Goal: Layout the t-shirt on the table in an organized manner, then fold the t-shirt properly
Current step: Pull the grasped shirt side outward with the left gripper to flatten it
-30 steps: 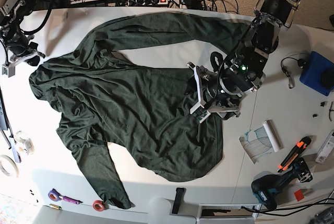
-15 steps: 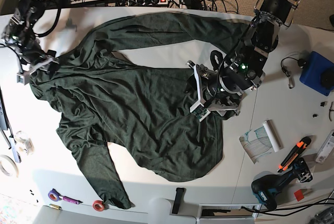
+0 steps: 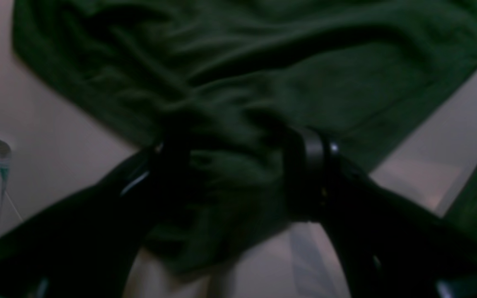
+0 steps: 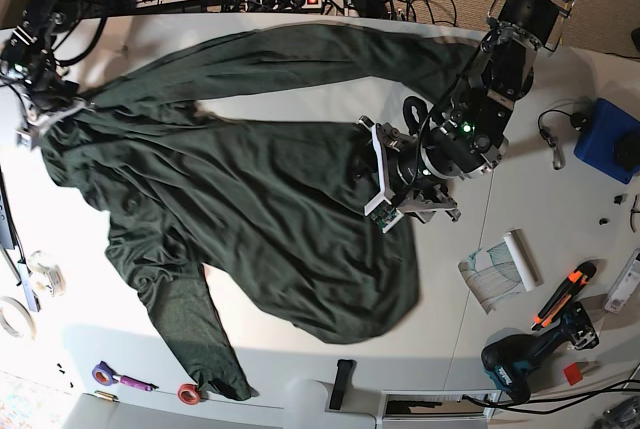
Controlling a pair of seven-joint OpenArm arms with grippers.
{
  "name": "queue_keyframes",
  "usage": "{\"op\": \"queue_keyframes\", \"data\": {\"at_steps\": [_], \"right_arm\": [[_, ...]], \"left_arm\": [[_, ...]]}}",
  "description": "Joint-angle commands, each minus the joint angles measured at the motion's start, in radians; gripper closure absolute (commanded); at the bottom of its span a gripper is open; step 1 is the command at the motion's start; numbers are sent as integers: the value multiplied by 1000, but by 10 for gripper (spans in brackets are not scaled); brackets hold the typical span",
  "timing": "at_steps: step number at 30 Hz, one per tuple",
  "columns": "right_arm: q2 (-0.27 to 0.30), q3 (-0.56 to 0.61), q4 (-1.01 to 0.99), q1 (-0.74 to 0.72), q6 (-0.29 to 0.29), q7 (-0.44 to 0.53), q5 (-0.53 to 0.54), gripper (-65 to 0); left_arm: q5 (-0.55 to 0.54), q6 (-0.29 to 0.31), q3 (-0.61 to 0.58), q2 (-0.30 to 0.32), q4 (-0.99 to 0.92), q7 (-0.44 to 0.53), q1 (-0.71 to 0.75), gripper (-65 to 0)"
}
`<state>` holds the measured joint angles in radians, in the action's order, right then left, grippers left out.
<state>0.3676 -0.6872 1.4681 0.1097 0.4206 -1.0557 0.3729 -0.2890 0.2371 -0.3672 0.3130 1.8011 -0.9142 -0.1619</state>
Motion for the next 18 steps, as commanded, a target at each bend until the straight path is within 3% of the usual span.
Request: {"op": "queue_keyframes", "data": {"at_steps": [1,5,7,10,13,16,18], "right_arm": [[26,-31,20,-10,23,-3,26,-15],[26,-108,23,-10,92,-78,136,-15],[26,-123,23,-10,105,-94,175,-15],[25,-124,23,-10,114,-94,201,-15],[26,-124,23,-10,126,-95,211,-15],[26,-124,23,-10,126,-95,211,-15],[26,-124,23,-10,126,-95,211,-15]], "left_arm": [[-3,1,6,0,14,26,-20,-360],[-8,1,5,0,14,36,-19,-360],[-41,2,5,0,14,33,-18,-322],[-92,49,5,0,14,32,-14,-182],[-51,53,5,0,14,49,-16,0],[0,49,5,0,-2,55,-15,0],[-49,58,4,0,-50,45,-14,0]]}}
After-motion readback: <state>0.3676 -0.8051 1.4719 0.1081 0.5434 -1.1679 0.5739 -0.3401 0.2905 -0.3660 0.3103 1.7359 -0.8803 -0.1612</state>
